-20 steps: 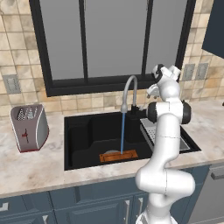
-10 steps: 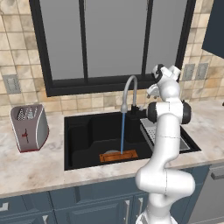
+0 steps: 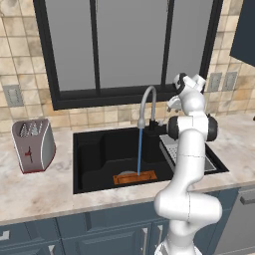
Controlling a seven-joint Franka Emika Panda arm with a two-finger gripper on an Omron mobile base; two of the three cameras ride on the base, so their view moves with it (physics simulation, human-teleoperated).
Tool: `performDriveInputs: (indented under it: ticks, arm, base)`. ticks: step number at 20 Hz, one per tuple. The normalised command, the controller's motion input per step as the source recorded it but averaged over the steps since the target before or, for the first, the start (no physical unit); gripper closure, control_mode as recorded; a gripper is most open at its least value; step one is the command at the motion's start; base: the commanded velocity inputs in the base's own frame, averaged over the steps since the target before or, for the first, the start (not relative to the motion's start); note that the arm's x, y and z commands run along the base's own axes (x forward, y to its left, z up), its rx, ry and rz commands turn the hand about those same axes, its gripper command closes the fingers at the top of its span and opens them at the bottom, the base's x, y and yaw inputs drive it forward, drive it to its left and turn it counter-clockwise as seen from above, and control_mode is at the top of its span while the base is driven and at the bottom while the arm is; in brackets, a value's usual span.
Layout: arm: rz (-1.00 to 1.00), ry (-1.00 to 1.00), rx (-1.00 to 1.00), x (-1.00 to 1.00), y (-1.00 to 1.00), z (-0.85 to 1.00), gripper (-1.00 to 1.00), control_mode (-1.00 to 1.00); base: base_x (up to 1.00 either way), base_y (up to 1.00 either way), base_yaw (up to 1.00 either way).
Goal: Turn on the sink faucet with hot water and rinse the cutting board for ten seconds, then turn off the faucet. Push the cutting board to reach the water if necessary.
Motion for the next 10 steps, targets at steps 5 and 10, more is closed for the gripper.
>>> performDriveInputs:
  ticks: [5,10]
  arm:
    - [0.00,0.00,0.00,0.00,0.00,0.00,-1.00,-1.00]
    - [0.00,0.00,0.00,0.00,0.00,0.00,-1.00,-1.00]
  base:
    - [0.00,0.00,0.00]
    - [0.00,0.00,0.00]
